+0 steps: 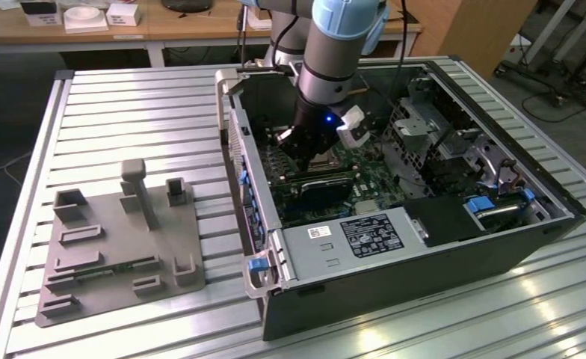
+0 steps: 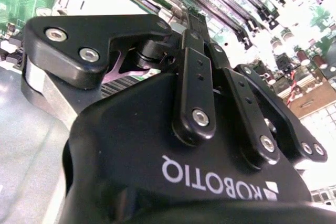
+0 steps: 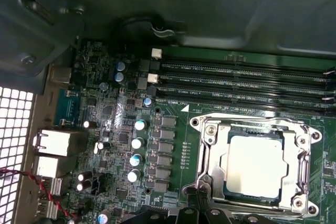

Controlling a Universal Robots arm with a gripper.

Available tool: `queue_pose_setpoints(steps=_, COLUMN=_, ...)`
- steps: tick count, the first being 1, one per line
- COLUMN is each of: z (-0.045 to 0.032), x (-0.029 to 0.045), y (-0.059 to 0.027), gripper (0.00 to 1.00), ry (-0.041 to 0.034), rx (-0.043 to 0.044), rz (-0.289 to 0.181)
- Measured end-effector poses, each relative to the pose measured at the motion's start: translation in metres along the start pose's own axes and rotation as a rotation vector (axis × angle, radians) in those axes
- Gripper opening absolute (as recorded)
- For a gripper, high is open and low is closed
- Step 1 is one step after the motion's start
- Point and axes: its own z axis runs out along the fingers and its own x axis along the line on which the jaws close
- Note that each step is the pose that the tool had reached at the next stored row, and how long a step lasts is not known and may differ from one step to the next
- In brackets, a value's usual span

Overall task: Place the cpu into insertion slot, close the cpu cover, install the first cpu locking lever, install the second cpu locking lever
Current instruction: 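Install the second cpu locking lever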

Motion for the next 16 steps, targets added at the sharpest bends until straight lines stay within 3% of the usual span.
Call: queue_pose_setpoints(steps=16, z=0.0046, x=0.0004, y=0.0016, gripper=0.11, ry=-0.0006, rx=-0.0056, rz=0.0)
